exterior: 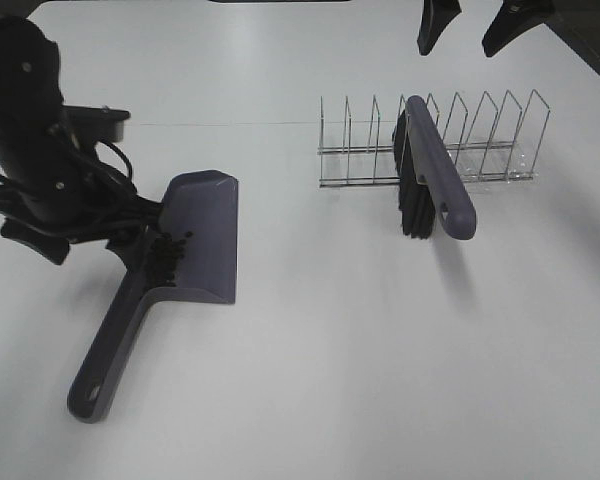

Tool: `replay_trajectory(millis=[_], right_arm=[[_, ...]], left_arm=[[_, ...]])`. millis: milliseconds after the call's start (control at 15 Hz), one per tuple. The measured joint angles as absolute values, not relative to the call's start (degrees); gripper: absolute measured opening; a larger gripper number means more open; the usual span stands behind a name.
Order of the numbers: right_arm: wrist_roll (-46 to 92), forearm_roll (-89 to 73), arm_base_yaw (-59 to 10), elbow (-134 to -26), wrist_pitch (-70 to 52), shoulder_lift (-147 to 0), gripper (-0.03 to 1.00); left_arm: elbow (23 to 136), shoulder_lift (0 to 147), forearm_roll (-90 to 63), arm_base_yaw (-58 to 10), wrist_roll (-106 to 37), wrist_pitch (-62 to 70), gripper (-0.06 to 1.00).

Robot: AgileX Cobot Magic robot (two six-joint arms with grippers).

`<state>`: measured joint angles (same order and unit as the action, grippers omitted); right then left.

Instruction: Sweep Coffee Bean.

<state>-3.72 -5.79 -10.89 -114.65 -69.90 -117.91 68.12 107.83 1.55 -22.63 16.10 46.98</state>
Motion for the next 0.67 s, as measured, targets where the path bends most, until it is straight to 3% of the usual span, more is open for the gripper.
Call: replay_trajectory(millis=[400,667], right_arm=[[-2.1,-5.8,-10.9,-95.7,-69.9,-104.6,0.63],[-2.1,-6.2,-10.9,-81.9,-69.8,-91.2,0.63]], left_arm=[[70.0,95.9,2.2,-5.7,6.1,52.5,0.71],[58.2,82.6,3.0,-4.8,5.2,53.5,0.71]])
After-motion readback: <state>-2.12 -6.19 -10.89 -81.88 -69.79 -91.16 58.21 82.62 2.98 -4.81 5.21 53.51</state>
